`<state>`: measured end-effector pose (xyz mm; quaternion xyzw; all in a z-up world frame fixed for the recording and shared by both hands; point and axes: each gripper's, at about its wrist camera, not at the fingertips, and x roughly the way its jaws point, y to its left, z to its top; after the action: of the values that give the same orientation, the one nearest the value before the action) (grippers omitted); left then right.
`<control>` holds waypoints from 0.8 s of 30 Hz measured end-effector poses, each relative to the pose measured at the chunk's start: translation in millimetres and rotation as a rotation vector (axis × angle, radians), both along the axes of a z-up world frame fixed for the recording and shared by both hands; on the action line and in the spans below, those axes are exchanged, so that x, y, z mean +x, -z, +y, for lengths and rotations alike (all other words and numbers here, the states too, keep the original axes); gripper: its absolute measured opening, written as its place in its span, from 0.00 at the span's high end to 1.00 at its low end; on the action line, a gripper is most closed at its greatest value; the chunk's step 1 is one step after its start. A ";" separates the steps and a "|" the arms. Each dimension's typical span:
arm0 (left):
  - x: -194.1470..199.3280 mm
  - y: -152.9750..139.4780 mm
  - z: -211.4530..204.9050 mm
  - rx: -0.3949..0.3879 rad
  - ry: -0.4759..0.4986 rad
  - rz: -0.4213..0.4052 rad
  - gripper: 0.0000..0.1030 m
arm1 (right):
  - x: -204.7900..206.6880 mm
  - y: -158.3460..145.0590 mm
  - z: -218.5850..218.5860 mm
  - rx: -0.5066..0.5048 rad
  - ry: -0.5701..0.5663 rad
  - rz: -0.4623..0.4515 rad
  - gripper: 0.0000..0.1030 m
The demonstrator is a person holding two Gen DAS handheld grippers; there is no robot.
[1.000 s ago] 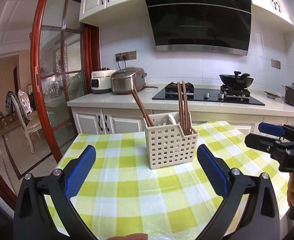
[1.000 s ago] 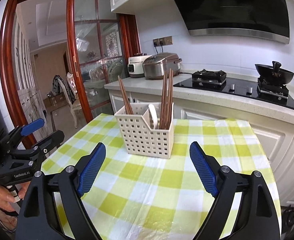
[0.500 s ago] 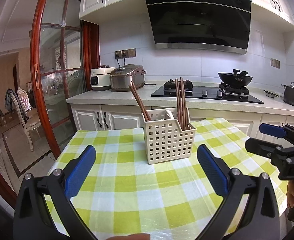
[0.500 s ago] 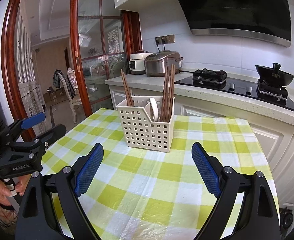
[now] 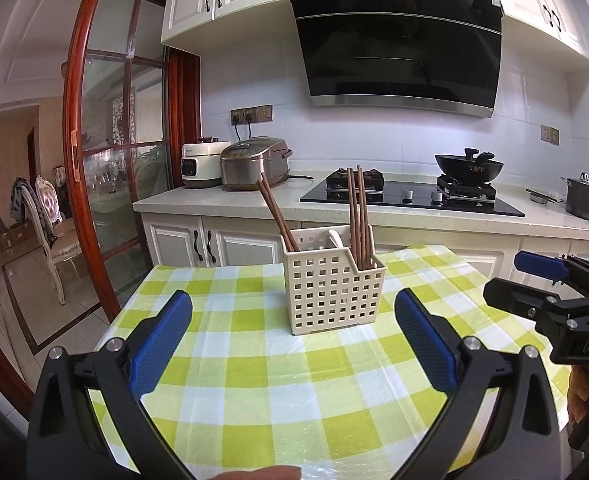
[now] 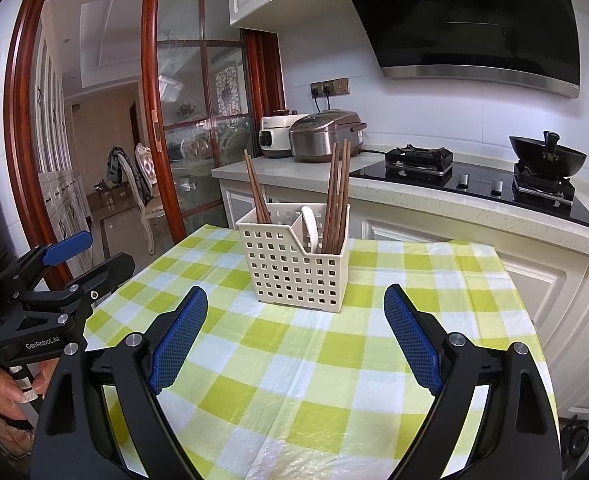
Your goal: Organize utensils
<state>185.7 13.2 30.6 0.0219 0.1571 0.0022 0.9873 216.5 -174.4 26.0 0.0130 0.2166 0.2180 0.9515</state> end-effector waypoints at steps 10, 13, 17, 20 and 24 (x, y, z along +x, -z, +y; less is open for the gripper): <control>0.5 3.2 0.4 -0.011 0.000 0.005 0.05 | 0.0 0.5 0.7 -0.001 0.000 0.003 0.18; 0.0 2.7 0.9 -0.013 -0.001 0.006 0.05 | -0.8 1.3 1.5 0.000 0.000 0.004 0.18; -0.8 3.2 1.2 -0.014 -0.003 0.008 0.05 | -0.9 3.2 2.3 0.003 -0.002 0.006 0.18; -0.9 3.2 0.9 -0.016 -0.004 0.008 0.05 | -0.8 4.1 2.6 0.004 -0.002 0.007 0.18; -1.0 3.6 0.9 -0.016 -0.003 0.008 0.05 | 0.0 5.1 2.8 0.007 -0.004 0.008 0.18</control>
<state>184.7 14.2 27.0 0.0138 0.1612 0.0025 0.9868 216.6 -171.6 20.9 0.0169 0.2195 0.2205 0.9502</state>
